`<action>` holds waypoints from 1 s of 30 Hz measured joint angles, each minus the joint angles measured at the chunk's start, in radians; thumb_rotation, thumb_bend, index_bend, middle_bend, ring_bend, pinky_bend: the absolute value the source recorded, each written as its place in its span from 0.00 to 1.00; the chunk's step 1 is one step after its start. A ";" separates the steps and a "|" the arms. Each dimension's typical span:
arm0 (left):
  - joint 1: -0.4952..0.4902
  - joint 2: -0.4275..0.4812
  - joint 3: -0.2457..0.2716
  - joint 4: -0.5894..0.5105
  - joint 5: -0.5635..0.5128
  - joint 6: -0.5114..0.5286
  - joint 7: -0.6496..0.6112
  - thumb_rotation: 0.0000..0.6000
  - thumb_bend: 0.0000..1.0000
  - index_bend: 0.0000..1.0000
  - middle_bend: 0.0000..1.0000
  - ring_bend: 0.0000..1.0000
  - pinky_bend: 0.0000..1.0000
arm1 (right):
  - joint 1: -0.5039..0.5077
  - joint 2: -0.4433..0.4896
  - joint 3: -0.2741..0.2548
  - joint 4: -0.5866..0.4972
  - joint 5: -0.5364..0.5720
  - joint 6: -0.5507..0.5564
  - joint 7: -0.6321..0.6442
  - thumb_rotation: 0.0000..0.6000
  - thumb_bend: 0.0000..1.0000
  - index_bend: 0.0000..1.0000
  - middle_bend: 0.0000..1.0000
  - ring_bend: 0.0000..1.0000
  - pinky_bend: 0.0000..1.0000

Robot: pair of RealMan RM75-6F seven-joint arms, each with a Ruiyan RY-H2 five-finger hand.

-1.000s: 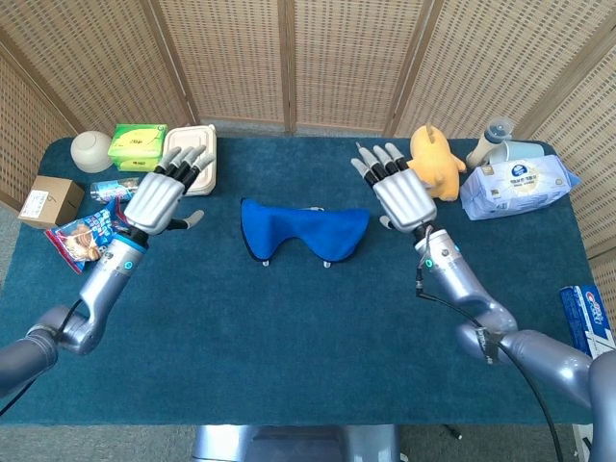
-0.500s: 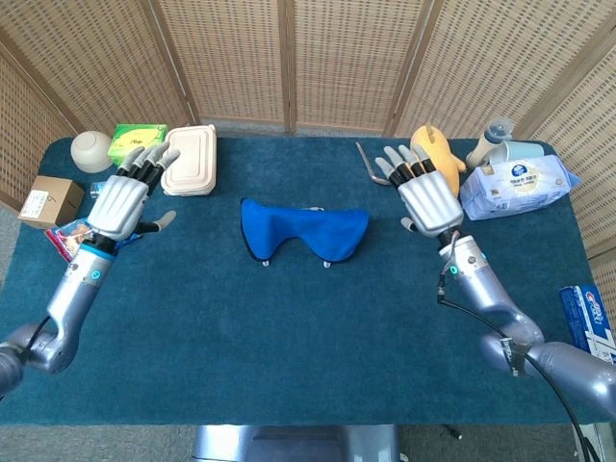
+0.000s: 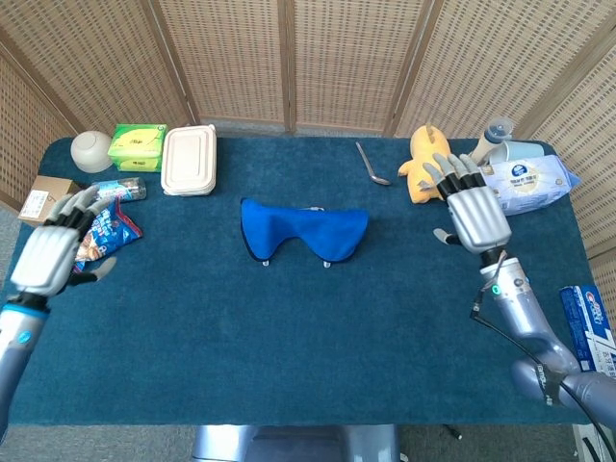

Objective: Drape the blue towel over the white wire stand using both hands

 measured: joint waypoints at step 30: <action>0.398 -0.008 0.221 -0.242 0.112 0.291 0.347 1.00 0.38 0.16 0.01 0.00 0.00 | -0.354 0.156 -0.117 -0.273 0.116 0.163 -0.040 1.00 0.00 0.06 0.05 0.00 0.00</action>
